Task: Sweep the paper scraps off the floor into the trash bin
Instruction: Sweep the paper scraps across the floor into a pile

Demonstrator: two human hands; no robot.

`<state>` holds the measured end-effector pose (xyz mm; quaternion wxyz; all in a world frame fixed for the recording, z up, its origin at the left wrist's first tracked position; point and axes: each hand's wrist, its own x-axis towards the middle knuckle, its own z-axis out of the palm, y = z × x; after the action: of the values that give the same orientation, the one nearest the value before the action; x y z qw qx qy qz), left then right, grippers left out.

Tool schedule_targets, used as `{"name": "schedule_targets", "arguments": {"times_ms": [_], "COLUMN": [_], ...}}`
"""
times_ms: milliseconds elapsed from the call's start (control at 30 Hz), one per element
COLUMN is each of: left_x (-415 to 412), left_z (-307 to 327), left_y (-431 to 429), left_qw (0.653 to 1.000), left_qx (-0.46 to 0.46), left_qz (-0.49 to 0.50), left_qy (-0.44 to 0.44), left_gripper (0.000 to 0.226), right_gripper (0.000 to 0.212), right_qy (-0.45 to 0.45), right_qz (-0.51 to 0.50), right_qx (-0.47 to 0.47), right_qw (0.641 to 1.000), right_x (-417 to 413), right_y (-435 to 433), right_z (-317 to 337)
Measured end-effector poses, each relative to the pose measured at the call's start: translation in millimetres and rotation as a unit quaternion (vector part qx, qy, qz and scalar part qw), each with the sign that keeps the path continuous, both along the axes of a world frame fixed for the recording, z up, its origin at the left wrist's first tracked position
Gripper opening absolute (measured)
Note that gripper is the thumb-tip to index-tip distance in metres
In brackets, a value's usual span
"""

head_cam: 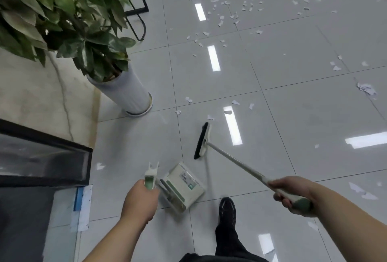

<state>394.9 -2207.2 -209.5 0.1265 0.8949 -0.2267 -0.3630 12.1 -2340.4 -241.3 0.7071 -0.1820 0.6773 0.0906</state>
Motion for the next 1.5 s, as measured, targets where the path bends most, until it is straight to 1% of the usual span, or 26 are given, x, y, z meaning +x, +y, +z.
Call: {"name": "schedule_targets", "arguments": {"times_ms": [100,167,233,333,467,667,833,933,1033,1133,1233,1400,1500], "left_x": [-7,-12,-16,-17,-9,27,68,99,127,149,164,173,172], "left_z": [-2,-2,-1,0,7,18,18,10,0,-10,-19,-25,-24], "left_y": [-27,-43,-56,-68,-82,-88,-101,-117,-138,-161,-183,-217,-233], "left_qw": [1.0,0.999,0.998,0.997,0.998,0.999,0.999,0.999,0.999,0.998,0.995,0.989,0.985], "left_qx": [0.005,0.003,0.003,0.006,-0.016,-0.036,-0.033,-0.027,-0.018,-0.007,0.008,0.0,-0.009], "left_qz": [-0.016,-0.034,-0.055,-0.075,-0.063,-0.033,-0.021,-0.016,-0.028,-0.06,-0.096,-0.144,-0.167], "left_qy": [-0.002,-0.005,-0.011,-0.025,-0.025,-0.021,-0.01,-0.007,0.003,0.006,0.008,0.021,0.033], "left_gripper": [0.01,0.01,0.007,0.006,0.006,0.008,0.008,0.007,0.007,0.006,0.005,0.004,0.005], "right_gripper": [0.038,0.038,0.034,0.03,0.033,0.029,0.016,0.016,0.017,0.02,0.023,0.031,0.027], "right_qy": [0.027,0.028,0.016,0.002,-0.045,-0.087,-0.093,-0.076,-0.054,-0.033,-0.009,0.028,0.056], "right_qz": [0.002,0.0,0.004,0.057,0.092,0.104,0.09,0.076,0.042,0.003,-0.028,-0.101,-0.147], "right_qx": [-0.01,-0.017,-0.023,-0.045,-0.065,-0.094,-0.08,-0.073,-0.068,-0.056,-0.046,-0.004,-0.001], "right_qw": [1.0,0.999,1.0,0.997,0.993,0.986,0.988,0.991,0.995,0.998,0.998,0.994,0.987], "right_x": [-38,-53,-56,-40,5,116,200,239,260,257,233,181,149], "right_y": [-17,-30,-46,-65,-83,-119,-151,-168,-182,-192,-191,-157,-136], "right_z": [17,31,46,67,72,43,20,7,-8,-15,-17,-10,8]}}
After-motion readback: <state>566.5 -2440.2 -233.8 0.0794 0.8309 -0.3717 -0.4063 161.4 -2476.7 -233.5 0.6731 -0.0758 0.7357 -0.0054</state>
